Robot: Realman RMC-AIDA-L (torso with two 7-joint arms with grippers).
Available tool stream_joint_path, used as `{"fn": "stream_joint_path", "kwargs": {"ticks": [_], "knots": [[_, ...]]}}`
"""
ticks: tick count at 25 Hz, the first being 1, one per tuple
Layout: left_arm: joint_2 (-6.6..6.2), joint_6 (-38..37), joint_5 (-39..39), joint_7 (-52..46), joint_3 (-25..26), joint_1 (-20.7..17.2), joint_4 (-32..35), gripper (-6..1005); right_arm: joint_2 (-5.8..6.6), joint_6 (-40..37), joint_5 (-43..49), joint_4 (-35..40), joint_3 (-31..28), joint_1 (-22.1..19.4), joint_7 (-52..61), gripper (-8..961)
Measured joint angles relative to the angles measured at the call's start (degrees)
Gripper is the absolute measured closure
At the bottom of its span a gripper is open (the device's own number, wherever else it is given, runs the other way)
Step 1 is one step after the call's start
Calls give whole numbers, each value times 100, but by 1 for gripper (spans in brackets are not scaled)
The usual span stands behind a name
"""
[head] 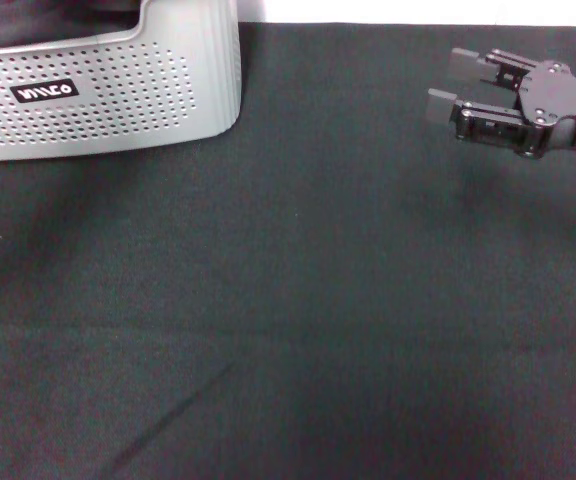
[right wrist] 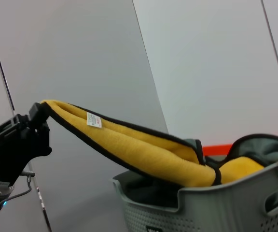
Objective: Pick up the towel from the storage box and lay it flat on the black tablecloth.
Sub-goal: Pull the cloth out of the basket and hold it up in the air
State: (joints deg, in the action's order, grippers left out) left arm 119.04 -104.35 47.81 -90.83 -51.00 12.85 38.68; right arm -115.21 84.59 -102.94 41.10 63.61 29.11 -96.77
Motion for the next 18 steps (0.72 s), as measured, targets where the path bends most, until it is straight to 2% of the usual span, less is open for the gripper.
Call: {"fn": "stream_joint_path", "kwargs": {"ticks": [4,11,18], "knots": [[-1,-98,94,-711,-32,54,180,952,20,59,30,-31,29,40,168,160],[-11,-348,77,-1602,-245,0,1070,952,10,241,36,-31,-1,-48,167,160],[-11,-492,-28,-2132,-244,-86,1603,952,8,250,38,-32,-12,-74,126,160]]}}
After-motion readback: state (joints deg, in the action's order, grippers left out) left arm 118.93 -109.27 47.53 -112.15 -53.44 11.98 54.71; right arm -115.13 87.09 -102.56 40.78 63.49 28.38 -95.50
